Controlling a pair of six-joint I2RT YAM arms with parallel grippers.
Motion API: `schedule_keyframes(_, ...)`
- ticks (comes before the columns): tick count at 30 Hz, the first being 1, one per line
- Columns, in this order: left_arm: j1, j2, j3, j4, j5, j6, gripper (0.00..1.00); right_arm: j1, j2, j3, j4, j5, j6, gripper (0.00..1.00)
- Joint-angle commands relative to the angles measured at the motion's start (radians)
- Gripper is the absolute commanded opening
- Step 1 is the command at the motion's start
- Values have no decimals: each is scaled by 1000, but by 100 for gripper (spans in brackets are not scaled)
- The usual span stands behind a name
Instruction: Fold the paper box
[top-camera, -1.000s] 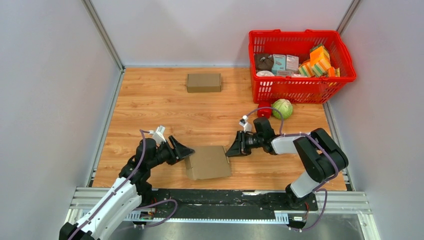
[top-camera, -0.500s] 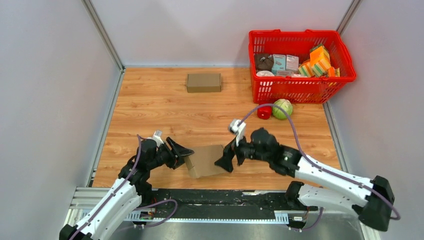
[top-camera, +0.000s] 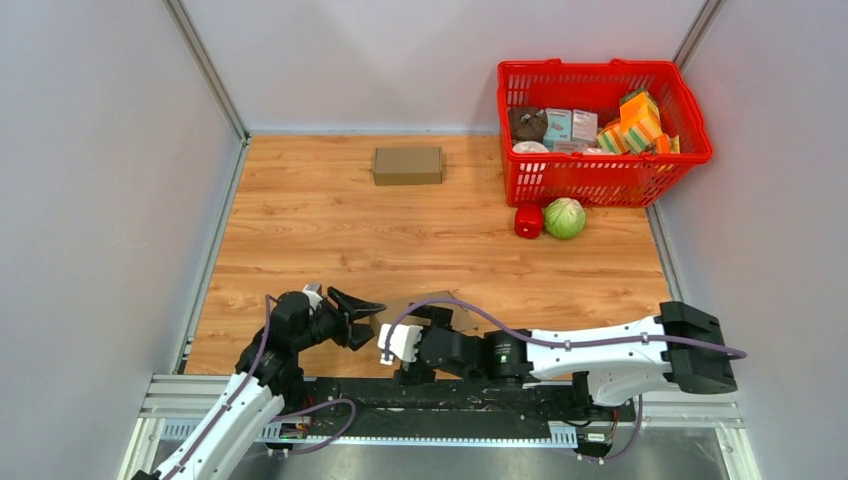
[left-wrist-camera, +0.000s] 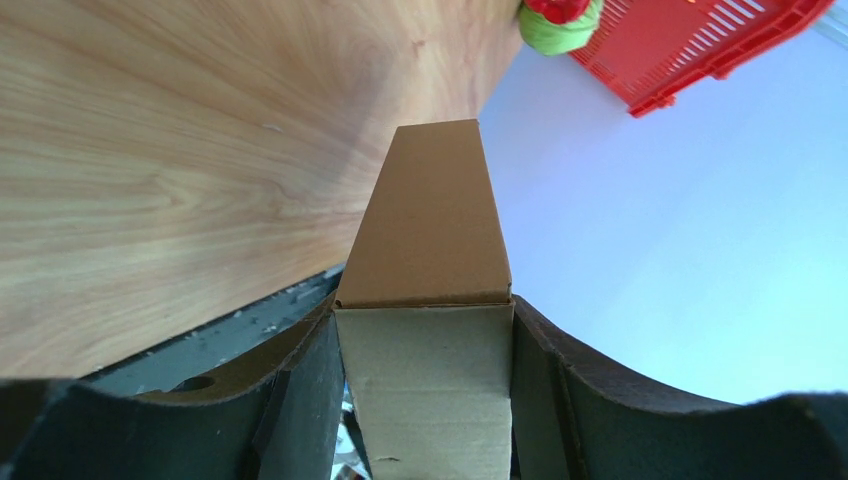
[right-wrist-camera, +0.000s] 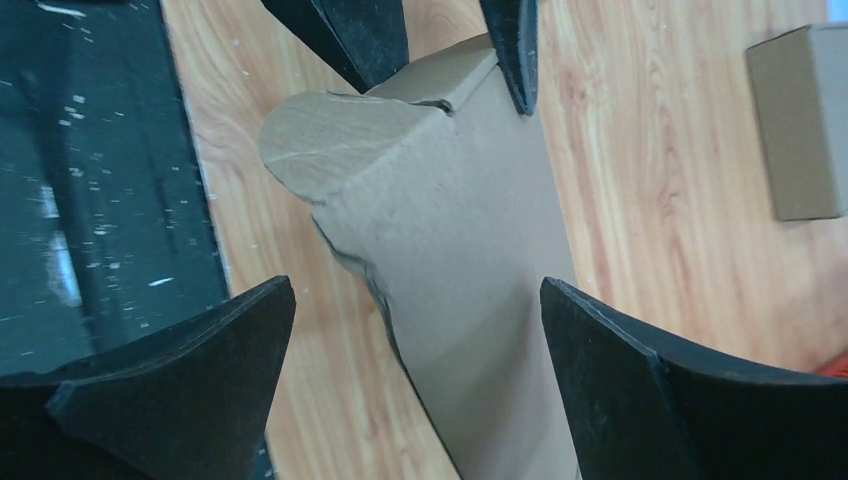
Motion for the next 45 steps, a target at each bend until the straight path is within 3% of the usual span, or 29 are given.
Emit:
schedule_keyframes(1, 8, -58, -28, -21, 56, -125, 37, 14, 77, 63, 91, 148, -169, 100)
schedule_keyframes(5, 8, -73, -36, -19, 69, -140, 37, 13, 123, 37, 207, 227, -237, 98)
schedule_keyframes(12, 8, -46, -24, -6, 81, -93, 41, 14, 105, 7, 247, 274, -248, 77)
schedule_keyframes(16, 8, -27, 2, -21, 67, -17, 53, 14, 94, -8, 266, 288, -246, 68)
schedule_keyframes(17, 8, -26, 15, -34, 59, 11, 66, 14, 93, -9, 262, 291, -243, 65)
schedule_keyframes(18, 8, -16, 42, -73, 50, 40, 72, 13, 91, -11, 258, 290, -234, 61)
schedule_keyframes(22, 8, 7, 133, -174, -44, 309, 74, 13, 88, -11, 206, 294, -184, 57)
schedule_keyframes(24, 8, 23, 230, -310, -101, 430, 75, 16, 78, -13, 158, 300, -157, 55)
schedule_keyframes(25, 7, 28, 271, -365, -182, 559, 75, 14, 73, -11, 126, 311, -119, 55)
schedule_keyframes(28, 8, 27, 427, -589, -416, 745, 75, 14, 58, 13, -24, 304, -52, 55)
schedule_keyframes(30, 8, -24, 487, -683, -534, 778, 76, 16, 48, 44, -142, 293, 17, 54)
schedule_keyframes(32, 8, -76, 492, -665, -605, 812, 76, 13, 48, 88, -255, 227, 76, 54)
schedule_keyframes(35, 8, -133, 492, -578, -602, 849, 75, -47, 111, 215, -468, 60, 146, 55)
schedule_keyframes(38, 8, -86, 497, -513, -559, 887, 70, -160, 232, 314, -654, -177, 160, 56)
schedule_keyframes(40, 8, -23, 492, -486, -502, 909, 66, -199, 327, 420, -739, -218, 165, 47)
schedule_keyframes(43, 8, 51, 449, -392, -381, 927, 59, -268, 392, 503, -777, -310, 119, 51)
schedule_keyframes(45, 8, 94, 411, -317, -276, 932, 55, -300, 441, 538, -779, -313, 96, 61)
